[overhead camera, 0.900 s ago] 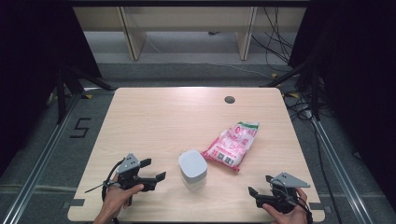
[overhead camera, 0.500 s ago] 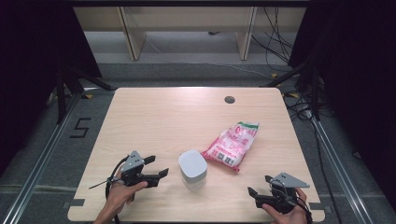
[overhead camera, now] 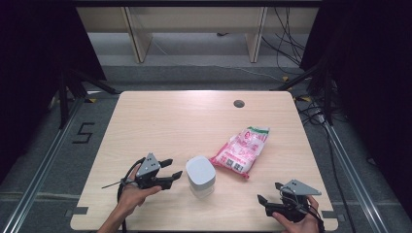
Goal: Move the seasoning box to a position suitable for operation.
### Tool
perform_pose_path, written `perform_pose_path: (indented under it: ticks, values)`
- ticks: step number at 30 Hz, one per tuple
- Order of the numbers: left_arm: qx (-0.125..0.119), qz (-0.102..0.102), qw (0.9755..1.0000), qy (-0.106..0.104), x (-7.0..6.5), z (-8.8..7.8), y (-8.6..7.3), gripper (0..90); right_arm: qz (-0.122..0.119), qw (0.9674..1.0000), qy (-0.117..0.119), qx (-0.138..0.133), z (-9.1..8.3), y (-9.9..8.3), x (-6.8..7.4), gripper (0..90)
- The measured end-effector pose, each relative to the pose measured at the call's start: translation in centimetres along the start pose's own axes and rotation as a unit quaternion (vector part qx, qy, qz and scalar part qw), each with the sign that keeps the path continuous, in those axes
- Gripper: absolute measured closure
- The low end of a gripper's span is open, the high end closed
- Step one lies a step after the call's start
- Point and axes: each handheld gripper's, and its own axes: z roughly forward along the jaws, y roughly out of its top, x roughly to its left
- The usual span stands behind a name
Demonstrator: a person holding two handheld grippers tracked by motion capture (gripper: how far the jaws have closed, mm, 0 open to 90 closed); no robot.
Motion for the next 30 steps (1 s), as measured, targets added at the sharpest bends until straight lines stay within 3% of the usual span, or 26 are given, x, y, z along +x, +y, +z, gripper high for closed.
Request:
perform_pose_path:
  ticks: [1,3,4,5,6,12,14,15,17,26,27,30]
  values:
    - [0.002,-0.017,0.9997,-0.016,0.2,0.4,0.0,44.3,0.005,1.0,-0.007,0.002,0.0,0.0,0.1,21.4]
    - [0.003,-0.012,0.9997,-0.02,0.2,0.5,0.1,46.6,0.011,0.9999,-0.003,0.004,0.0,0.0,0.2,21.4]
    - [0.004,-0.004,0.9998,-0.018,0.1,0.7,0.2,46.6,-0.003,1.0,0.005,-0.001,0.0,0.1,0.1,21.5]
    - [0.008,0.009,0.9999,-0.011,0.1,0.8,0.5,50.1,-0.004,1.0,-0.004,0.003,-0.1,0.1,0.0,21.5]
    - [0.008,0.009,0.9999,-0.011,0.1,0.8,0.5,51.4,-0.004,1.0,-0.004,0.003,-0.1,0.1,0.0,21.5]
    - [0.009,0.037,0.9989,-0.029,-0.3,1.9,1.6,58.6,-0.005,1.0,-0.004,0.004,-0.1,0.1,0.0,21.8]
    - [0.011,0.037,0.9987,-0.032,-0.4,2.0,1.6,59.8,-0.006,1.0,-0.004,0.003,-0.1,0.1,0.0,21.8]
    - [0.01,0.05,0.9983,-0.029,-0.3,2.0,1.7,61.1,-0.006,1.0,-0.003,0.003,-0.2,0.1,0.0,21.9]
    - [0.009,0.041,0.9988,-0.025,-0.3,2.3,1.7,65.5,-0.006,1.0,-0.003,0.004,-0.1,0.1,0.0,21.9]
    - [0.013,0.057,0.9972,-0.046,-0.5,3.9,2.2,75.0,-0.007,1.0,0.001,0.002,0.2,0.1,0.1,21.9]
    - [0.012,0.06,0.9973,-0.039,-0.5,4.1,2.2,79.6,-0.006,1.0,0.001,0.005,0.0,0.1,0.1,21.9]
    - [0.014,0.065,0.9971,-0.037,-0.6,3.9,2.2,80.8,-0.006,1.0,0.001,0.005,-0.1,0.1,0.0,22.0]
